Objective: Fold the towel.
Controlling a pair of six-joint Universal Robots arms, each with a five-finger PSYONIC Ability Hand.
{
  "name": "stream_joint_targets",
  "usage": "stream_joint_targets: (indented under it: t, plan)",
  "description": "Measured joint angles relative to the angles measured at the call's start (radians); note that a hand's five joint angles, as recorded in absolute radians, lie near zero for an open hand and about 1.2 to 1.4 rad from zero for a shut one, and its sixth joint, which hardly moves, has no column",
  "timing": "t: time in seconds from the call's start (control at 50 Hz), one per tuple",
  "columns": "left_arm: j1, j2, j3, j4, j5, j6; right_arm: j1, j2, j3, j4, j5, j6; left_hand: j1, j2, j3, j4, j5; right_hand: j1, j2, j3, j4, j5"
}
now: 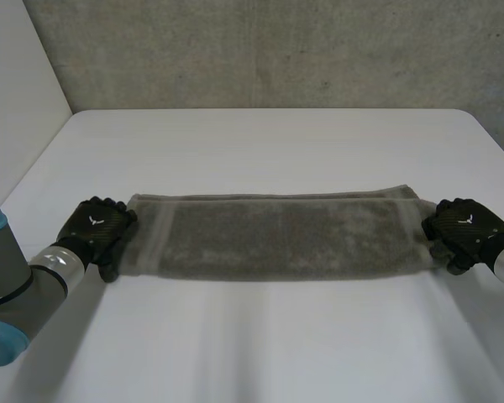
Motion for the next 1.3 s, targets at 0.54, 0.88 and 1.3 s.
stream_joint_targets:
  t: [0.54,0.88,1.3]
  plan:
    - [0.021,0.023,-0.001,-0.007,0.000,-0.007,-0.280,-0.114,-0.236,0.184,-0.074,0.004,0.000,-0.002,0.000,0.000,-0.002,0.525,0.514,0.000,0.000,0.543]
    - [0.019,0.032,-0.010,-0.008,-0.002,-0.011,0.394,-0.128,-0.549,0.296,0.031,0.140,0.000,-0.002,0.000,0.000,-0.002,0.529,0.525,0.000,0.000,0.547]
    - [-0.014,0.072,-0.010,-0.009,-0.004,-0.019,0.908,0.251,-0.608,0.189,0.230,0.110,0.000,-0.002,0.000,0.000,-0.007,-0.499,-0.508,0.000,0.000,-0.542]
